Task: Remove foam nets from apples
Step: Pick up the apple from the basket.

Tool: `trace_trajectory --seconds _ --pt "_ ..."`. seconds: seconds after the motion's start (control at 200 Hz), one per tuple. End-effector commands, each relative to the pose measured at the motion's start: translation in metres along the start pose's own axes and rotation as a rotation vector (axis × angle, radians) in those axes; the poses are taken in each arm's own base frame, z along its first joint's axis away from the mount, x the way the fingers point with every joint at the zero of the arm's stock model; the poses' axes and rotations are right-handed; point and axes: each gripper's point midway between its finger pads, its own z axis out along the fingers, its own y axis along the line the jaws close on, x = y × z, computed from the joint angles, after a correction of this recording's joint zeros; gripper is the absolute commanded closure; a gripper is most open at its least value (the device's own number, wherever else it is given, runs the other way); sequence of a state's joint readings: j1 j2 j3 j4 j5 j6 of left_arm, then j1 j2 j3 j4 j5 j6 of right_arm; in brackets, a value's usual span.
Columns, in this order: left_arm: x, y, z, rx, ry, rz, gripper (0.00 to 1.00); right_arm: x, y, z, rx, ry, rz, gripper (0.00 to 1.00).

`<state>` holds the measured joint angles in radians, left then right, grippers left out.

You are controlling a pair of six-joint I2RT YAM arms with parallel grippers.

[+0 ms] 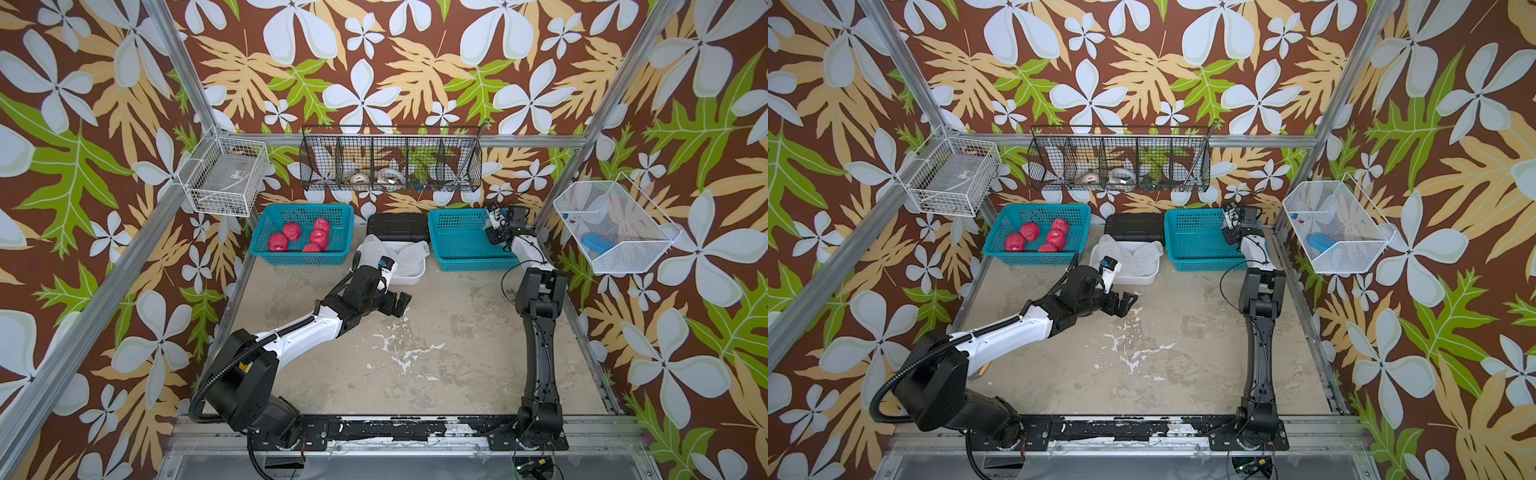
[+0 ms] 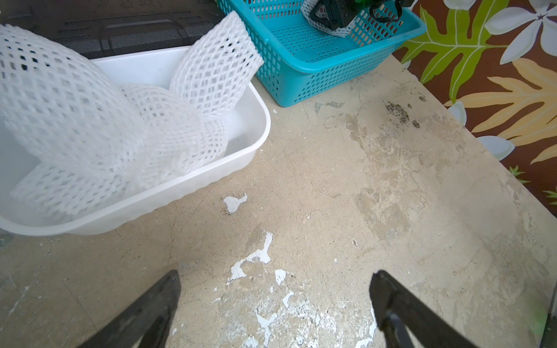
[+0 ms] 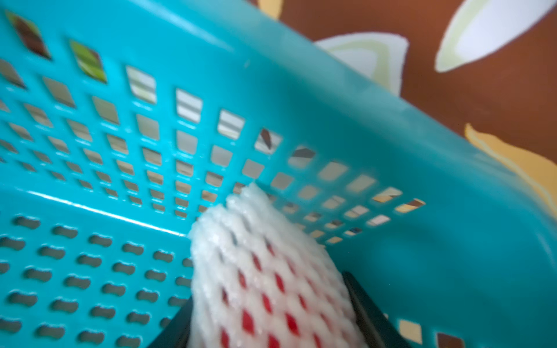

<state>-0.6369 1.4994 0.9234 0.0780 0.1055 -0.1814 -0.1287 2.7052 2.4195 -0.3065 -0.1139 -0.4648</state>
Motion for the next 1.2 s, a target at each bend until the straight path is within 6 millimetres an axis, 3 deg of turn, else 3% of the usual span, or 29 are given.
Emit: trace_trajectory --seconds 0.0,0.495,0.951,1.086,1.196 --pt "-0.004 0.001 -0.003 -0.01 -0.009 0.003 0.0 0.001 0.019 -0.009 -0.103 0.011 0.049 0.42" --pt "-0.003 0.005 -0.009 -0.036 -0.012 -0.003 0.0 -0.038 0.012 -0.055 -0.128 -0.062 0.105 0.49" --pt "-0.023 0.004 -0.057 -0.036 -0.213 -0.025 0.0 -0.094 0.024 -0.179 -0.188 -0.152 0.263 0.5" --pt "-0.018 0.006 -0.067 -0.036 -0.253 -0.04 0.0 -0.106 0.047 -0.23 -0.19 -0.158 0.326 0.5" --pt "-0.018 0.009 -0.083 -0.042 -0.327 -0.059 0.0 -0.101 0.072 -0.271 -0.165 -0.157 0.367 0.5"
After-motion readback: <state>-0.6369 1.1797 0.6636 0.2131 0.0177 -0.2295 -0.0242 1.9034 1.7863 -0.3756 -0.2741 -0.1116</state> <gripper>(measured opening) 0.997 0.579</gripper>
